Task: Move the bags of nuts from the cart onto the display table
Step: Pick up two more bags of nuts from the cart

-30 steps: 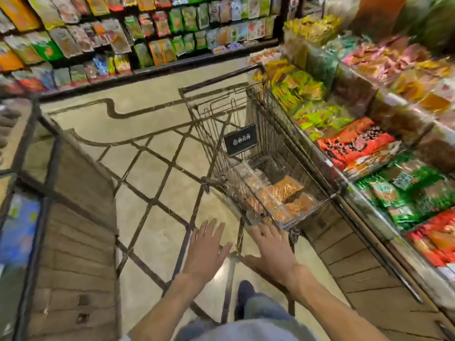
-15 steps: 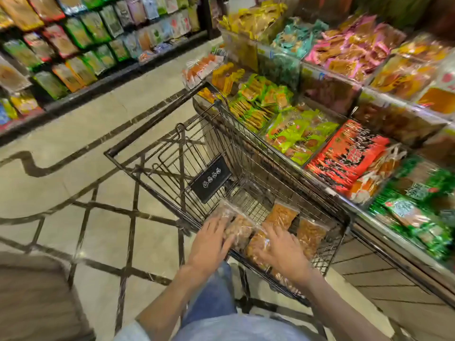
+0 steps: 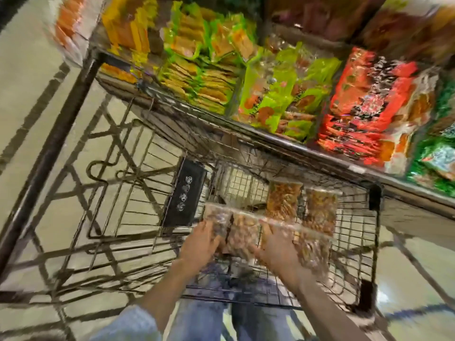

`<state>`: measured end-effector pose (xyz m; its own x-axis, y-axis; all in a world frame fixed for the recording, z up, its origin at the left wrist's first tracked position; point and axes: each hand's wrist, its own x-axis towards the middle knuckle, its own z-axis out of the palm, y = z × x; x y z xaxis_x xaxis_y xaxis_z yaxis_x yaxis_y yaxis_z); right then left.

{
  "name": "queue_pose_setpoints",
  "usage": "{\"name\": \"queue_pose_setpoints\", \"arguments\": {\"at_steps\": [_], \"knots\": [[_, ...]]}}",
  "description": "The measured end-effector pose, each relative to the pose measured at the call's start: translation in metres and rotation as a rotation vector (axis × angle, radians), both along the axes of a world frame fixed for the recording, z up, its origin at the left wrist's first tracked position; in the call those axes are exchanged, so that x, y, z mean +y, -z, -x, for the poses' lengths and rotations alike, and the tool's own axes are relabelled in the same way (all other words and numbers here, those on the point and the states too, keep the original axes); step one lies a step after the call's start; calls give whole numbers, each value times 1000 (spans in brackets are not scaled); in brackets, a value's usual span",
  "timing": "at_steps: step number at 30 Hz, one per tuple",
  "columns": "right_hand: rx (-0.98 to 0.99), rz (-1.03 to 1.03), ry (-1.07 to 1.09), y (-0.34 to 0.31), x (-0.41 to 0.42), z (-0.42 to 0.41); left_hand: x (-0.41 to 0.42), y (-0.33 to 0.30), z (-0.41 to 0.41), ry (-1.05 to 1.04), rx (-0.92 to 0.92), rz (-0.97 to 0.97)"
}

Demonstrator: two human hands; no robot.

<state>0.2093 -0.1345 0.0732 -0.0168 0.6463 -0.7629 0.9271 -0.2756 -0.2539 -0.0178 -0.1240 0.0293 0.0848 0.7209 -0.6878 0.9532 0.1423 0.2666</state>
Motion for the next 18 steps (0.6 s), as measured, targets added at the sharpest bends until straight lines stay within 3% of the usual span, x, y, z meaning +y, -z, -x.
{"name": "queue_pose_setpoints", "arguments": {"at_steps": [5, 12, 16, 18], "knots": [[0, 107, 117, 74, 1, 14, 13, 92, 8, -12, 39, 98], [33, 94, 253, 157, -25, 20, 15, 166, -3, -300, 97, 61], [79, 134, 375, 150, -25, 21, 23, 182, -2, -482, 98, 41], [78, 147, 392, 146, -24, 18, 24, 191, 1, -479, 113, 36]]}}
